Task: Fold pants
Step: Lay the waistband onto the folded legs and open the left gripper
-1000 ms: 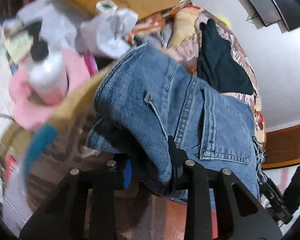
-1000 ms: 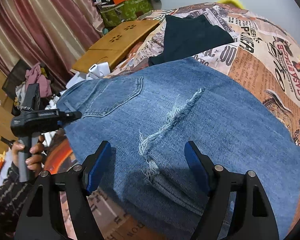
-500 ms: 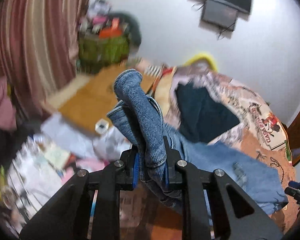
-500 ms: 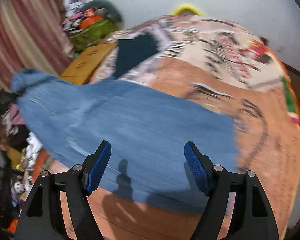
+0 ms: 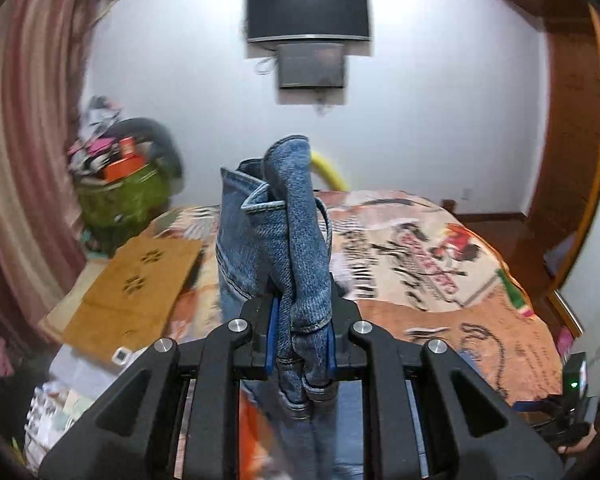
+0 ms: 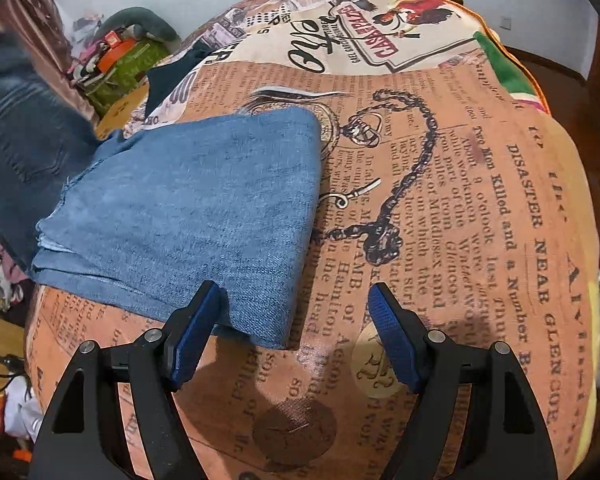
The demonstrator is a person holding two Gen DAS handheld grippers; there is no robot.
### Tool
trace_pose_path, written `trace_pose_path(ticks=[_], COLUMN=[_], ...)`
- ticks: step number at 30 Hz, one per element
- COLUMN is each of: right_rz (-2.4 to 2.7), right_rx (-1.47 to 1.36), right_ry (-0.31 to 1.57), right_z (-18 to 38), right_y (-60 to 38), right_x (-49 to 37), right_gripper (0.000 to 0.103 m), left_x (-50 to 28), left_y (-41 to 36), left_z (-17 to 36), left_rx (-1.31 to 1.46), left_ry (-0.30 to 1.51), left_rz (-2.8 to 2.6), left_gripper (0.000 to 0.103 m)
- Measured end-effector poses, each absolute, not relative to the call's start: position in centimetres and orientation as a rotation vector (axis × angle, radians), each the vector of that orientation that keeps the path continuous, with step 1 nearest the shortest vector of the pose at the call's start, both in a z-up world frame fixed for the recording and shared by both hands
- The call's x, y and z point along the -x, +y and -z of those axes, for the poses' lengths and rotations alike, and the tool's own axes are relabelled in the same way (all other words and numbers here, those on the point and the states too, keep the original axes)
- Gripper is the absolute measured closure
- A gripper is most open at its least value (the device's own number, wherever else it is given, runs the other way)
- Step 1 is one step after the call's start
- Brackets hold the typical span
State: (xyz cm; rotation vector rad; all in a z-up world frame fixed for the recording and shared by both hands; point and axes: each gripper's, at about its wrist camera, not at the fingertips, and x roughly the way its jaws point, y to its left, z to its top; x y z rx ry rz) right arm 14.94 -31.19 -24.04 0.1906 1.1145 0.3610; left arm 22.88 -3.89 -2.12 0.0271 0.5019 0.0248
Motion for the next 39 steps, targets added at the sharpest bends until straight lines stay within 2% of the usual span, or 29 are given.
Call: trace_pose_path(ticks=[9,18,20,22,24,28,31,39], right_rz=[-0.391,-0.397,-0.398,-0.398,-0.4,-0.4,-0.406,-0.403], right_rx=[-0.215,-0.212,-0.213,-0.213,-0.213,-0.201,-0.203,-0.183], right_ry=[1.093,1.087,1.087,1.086,1.087,1.095,1.097,1.105], right_z=[24.2,24.1,24.0,23.9,23.8,23.8,23.8,23.4], right_y=[-31.5,-31.4,-31.4,-31.3,-31.2,-30.9,-30.6,-30.2], right_x=[-14.5,-14.3,-14.3,-14.3,-14.4,-14.4,-14.4,-14.0], right_gripper=[0.03,0.03,0.03,0.03,0.03,0.03,0.03,0.03], left_x=[-26.1,-28.0,-27.9,-27.4,-26.6,-26.9,-28.9,-36.5], left_y=[-13.9,-18.4,-18.8,-19.0,-18.6,-17.2,-14.7,-7.1], left_z=[5.6,10.2,10.6,10.3,9.2,8.2,8.9,15.0], left_rx=[-0.076,-0.101,-0.118,-0.115,-0.127,-0.122,-0.098,-0.151], left_ry=[0.626,0.856,0.891,0.863,0.784,0.757,0.796,0.957], left_rz=[0.185,0.338,0.372,0.404,0.39,0.369,0.297,0.063], left_gripper=[0.086,0.083,0.069,0.03,0.022,0.015,0.014,0.014])
